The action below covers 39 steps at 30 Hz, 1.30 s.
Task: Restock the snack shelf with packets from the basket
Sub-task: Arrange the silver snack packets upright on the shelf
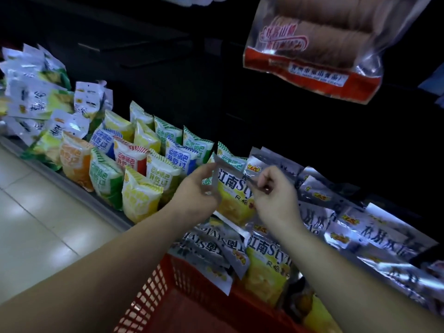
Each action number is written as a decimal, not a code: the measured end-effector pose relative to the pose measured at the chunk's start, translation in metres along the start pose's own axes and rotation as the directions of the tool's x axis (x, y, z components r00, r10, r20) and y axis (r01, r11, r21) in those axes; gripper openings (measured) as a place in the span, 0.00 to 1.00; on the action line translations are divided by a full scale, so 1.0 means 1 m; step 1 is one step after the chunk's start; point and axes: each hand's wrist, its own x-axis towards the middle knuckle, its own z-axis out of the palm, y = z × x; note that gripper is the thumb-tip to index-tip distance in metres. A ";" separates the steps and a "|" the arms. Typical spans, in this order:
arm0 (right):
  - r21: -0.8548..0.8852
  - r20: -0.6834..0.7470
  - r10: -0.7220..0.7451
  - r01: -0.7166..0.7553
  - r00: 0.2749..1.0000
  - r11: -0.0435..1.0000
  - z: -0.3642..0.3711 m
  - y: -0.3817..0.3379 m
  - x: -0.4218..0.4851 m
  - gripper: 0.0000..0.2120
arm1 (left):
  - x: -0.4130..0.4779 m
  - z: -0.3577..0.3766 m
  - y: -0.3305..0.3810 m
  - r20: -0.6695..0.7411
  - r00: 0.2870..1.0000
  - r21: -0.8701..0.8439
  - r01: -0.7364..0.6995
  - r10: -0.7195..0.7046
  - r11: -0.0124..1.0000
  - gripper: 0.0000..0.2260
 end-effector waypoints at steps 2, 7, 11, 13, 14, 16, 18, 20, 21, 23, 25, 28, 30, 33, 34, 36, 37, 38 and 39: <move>-0.022 0.048 -0.028 0.030 0.998 0.999 -0.004 0.004 0.000 0.19 | 0.003 -0.006 -0.006 -0.012 0.999 0.056 -0.034 0.034 0.998 0.28; -0.019 0.335 0.125 -0.126 0.934 0.992 0.006 0.025 -0.014 0.19 | 0.001 -0.011 -0.023 -0.044 0.993 0.342 -0.087 0.108 0.936 0.34; 0.095 0.468 0.196 -0.269 0.862 0.958 0.006 0.012 -0.003 0.16 | 0.001 -0.004 -0.032 0.230 0.943 0.667 -0.333 0.241 0.667 0.17; -0.094 0.506 0.240 -0.223 0.829 0.970 -0.001 0.016 -0.002 0.31 | 0.001 -0.002 -0.028 0.218 0.940 0.694 -0.339 0.264 0.635 0.10; -0.300 0.500 0.267 -0.124 0.824 0.946 -0.006 0.023 -0.005 0.40 | 0.001 -0.001 -0.023 0.200 0.950 0.684 -0.310 0.239 0.660 0.11; -0.655 0.518 0.284 0.160 0.807 0.739 -0.012 0.046 -0.018 0.56 | 0.003 -0.001 -0.012 0.217 0.968 0.671 -0.244 0.129 0.700 0.12; -0.747 0.576 0.283 0.352 0.767 0.564 -0.017 0.072 -0.035 0.61 | 0.006 -0.001 -0.004 0.283 0.957 0.632 -0.233 0.060 0.739 0.11; -0.763 0.597 0.283 0.421 0.751 0.491 -0.025 0.092 -0.045 0.57 | 0.005 0.003 0.000 0.358 0.934 0.606 -0.228 -0.005 0.762 0.08; -0.768 0.598 0.272 0.440 0.754 0.466 -0.029 0.099 -0.046 0.55 | 0.005 0.004 0.000 0.390 0.920 0.605 -0.218 -0.046 0.766 0.09; -0.776 0.594 0.255 0.460 0.763 0.432 -0.038 0.107 -0.046 0.54 | 0.005 0.007 -0.004 0.417 0.904 0.623 -0.207 -0.097 0.755 0.11; -0.770 0.602 0.250 0.468 0.758 0.434 -0.048 0.110 -0.044 0.54 | 0.007 0.008 -0.006 0.378 0.926 0.676 -0.268 -0.010 0.686 0.14; -0.742 0.615 0.238 0.449 0.752 0.498 -0.059 0.102 -0.039 0.54 | 0.007 0.013 -0.009 0.355 0.933 0.695 -0.310 0.064 0.649 0.17; -0.702 0.594 0.232 0.356 0.770 0.617 -0.064 0.094 -0.037 0.51 | 0.003 0.020 -0.011 0.427 0.904 0.680 -0.302 -0.026 0.668 0.16; -0.569 0.476 0.215 0.112 0.853 0.815 -0.062 0.085 -0.033 0.37 | 0.001 0.026 -0.015 0.455 0.889 0.729 -0.336 -0.055 0.596 0.18; -0.513 0.450 0.197 0.072 0.871 0.855 -0.058 0.081 -0.032 0.32 | 0.004 0.026 -0.015 0.456 0.887 0.767 -0.350 -0.073 0.539 0.19; -0.409 0.486 0.230 -0.013 0.843 0.912 -0.045 0.072 -0.026 0.23 | 0.010 0.029 -0.012 0.441 0.884 0.841 -0.346 -0.156 0.417 0.18; -0.361 0.531 0.265 -0.067 0.805 0.930 -0.036 0.070 -0.022 0.21 | 0.012 0.030 -0.009 0.427 0.880 0.855 -0.318 -0.209 0.409 0.18; -0.328 0.566 0.288 -0.110 0.772 0.938 -0.029 0.066 -0.019 0.20 | 0.012 0.031 -0.005 0.425 0.872 0.846 -0.288 -0.243 0.449 0.20; -0.321 0.569 0.300 -0.129 0.766 0.938 -0.024 0.064 -0.015 0.19 | 0.012 0.031 -0.004 0.427 0.874 0.815 -0.260 -0.234 0.518 0.21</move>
